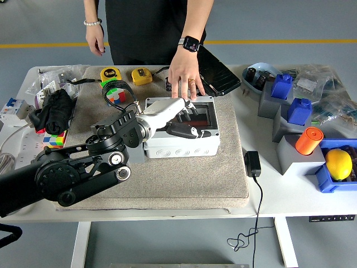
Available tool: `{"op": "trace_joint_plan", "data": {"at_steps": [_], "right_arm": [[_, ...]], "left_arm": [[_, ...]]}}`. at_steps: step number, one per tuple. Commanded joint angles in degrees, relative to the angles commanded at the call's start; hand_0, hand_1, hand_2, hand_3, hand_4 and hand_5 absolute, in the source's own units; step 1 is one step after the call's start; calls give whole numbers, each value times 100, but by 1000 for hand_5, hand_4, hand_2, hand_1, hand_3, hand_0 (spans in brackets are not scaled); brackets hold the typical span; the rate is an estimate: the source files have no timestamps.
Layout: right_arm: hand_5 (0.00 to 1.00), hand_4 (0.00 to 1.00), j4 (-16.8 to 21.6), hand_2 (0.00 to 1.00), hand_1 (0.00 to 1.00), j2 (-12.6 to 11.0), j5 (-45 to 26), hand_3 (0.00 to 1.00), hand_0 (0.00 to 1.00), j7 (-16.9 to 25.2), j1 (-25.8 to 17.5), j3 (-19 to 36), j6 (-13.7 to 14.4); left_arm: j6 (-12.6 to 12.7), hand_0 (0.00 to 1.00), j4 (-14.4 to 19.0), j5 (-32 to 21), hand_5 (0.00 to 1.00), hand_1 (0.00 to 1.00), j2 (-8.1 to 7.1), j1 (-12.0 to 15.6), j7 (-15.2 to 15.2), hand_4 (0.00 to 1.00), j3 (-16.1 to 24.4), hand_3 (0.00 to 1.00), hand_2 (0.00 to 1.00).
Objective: Fetch the battery,place it into the box,close the lid of the box
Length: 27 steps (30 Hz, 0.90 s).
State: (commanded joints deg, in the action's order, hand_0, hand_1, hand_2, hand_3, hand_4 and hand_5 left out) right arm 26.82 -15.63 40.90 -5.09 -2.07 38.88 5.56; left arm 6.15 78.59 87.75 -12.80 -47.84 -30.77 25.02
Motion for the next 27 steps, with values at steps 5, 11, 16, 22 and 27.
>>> {"op": "trace_joint_plan", "data": {"at_steps": [5,11,16,22,27], "right_arm": [[454,954,1,675,668,-1,2,583,627,0,10,-3,2],[454,954,-1,675,668,1,3,583,626,0,13,-19,1],[454,954,-10,676,668,5,-3,583,625,1,18,-42,0],[454,954,-72,676,668,26,-46,583,626,3,28,-111,-8],[453,953,-143,675,668,42,-106,583,625,6,43,-183,-12]], "left_arm": [[127,348,89,-51,716,563,-17,64,155,998,160,702,656],[864,359,247,-588,702,582,-66,364,961,998,611,701,657],[1565,384,279,-1150,674,594,-112,763,1722,998,1050,690,643],[2062,527,192,-1820,642,639,-174,1455,2807,988,1824,685,642],[2136,682,70,-1827,623,706,-199,1977,3437,985,2478,704,687]]}}
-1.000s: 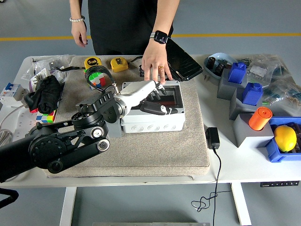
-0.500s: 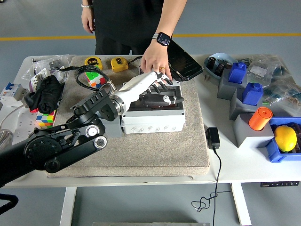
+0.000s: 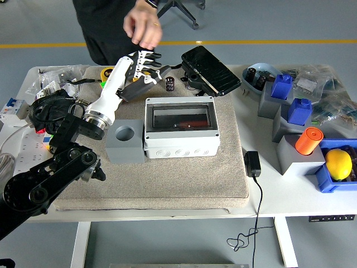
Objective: Fetch the battery,place it into the box,close the lid of the box
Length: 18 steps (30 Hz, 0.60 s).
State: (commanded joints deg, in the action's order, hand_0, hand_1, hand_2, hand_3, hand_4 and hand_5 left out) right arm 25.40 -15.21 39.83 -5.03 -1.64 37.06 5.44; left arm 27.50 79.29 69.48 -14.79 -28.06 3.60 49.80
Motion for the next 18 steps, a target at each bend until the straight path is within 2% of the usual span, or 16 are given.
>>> {"op": "trace_joint_plan", "data": {"at_steps": [5,6,8,11,12,17,18], "right_arm": [[453,953,-84,675,668,10,-115,583,625,-5,54,-176,-7],[454,952,-90,675,667,9,-127,583,629,-6,62,-202,-8],[454,952,-98,675,667,6,-156,583,629,-5,76,-252,-9],[454,952,-125,675,667,15,-213,583,629,-10,108,-355,-12],[454,951,-126,675,667,19,-230,583,629,-9,121,-387,-11],[454,951,-117,675,667,44,-282,583,629,-9,162,-502,-13],[454,951,-118,676,667,47,-288,582,629,-9,167,-514,-13]], "left_arm": [[-213,682,-76,-304,623,706,-89,388,144,985,515,704,687],[-233,710,-99,-335,664,746,-100,427,160,998,566,741,756],[-263,710,-128,-390,664,746,-116,489,187,998,647,741,756],[-227,710,-125,-597,664,746,-139,615,359,998,793,741,756],[-198,679,-117,-654,641,756,-140,656,433,998,845,736,772],[-167,679,-117,-803,641,756,-149,794,584,998,1009,736,772],[-164,658,-116,-811,611,733,-150,807,598,992,1025,717,736]]}}
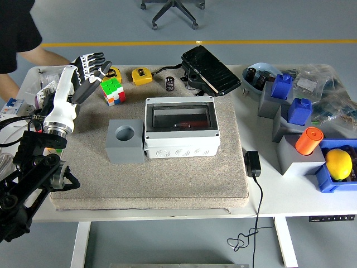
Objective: Fetch the battery,place it into the box,close the lid of the box
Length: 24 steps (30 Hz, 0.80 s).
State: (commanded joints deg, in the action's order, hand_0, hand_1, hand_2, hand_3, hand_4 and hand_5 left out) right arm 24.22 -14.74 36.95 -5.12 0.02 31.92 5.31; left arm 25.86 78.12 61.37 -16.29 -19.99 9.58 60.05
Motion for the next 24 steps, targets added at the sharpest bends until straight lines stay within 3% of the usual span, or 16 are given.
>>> {"op": "trace_joint_plan", "data": {"at_steps": [5,8,23,24], "right_arm": [[454,951,-42,676,667,16,-68,582,629,-7,37,-113,-7],[454,950,-70,676,667,24,-110,582,628,-8,58,-163,-9],[453,947,-89,676,667,36,-160,581,629,-17,73,-266,-17],[453,947,-89,677,667,35,-162,581,628,-17,72,-272,-17]], "left_arm": [[-9,658,-37,-139,611,733,-2,38,96,992,102,717,736],[-56,637,-43,-544,608,716,-11,49,186,994,191,691,715],[-42,610,-15,-489,596,684,-2,80,244,991,256,655,692],[-47,575,-23,-493,590,639,-1,79,242,987,256,639,661]]}}
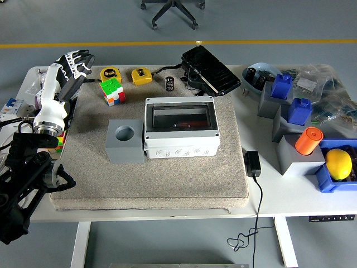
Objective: Fetch the battery,place it into the box,close the lid of the box
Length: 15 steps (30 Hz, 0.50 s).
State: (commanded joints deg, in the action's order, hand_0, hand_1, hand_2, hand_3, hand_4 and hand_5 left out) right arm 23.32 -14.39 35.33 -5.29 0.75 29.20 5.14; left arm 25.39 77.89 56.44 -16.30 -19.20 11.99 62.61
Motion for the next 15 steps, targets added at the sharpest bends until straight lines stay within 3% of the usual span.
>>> {"op": "trace_joint_plan", "data": {"at_steps": [15], "right_arm": [[453,947,4,677,668,24,-20,582,629,0,-6,-29,5]], "left_arm": [[-44,541,0,9,583,606,16,64,-61,987,71,621,644]]}}
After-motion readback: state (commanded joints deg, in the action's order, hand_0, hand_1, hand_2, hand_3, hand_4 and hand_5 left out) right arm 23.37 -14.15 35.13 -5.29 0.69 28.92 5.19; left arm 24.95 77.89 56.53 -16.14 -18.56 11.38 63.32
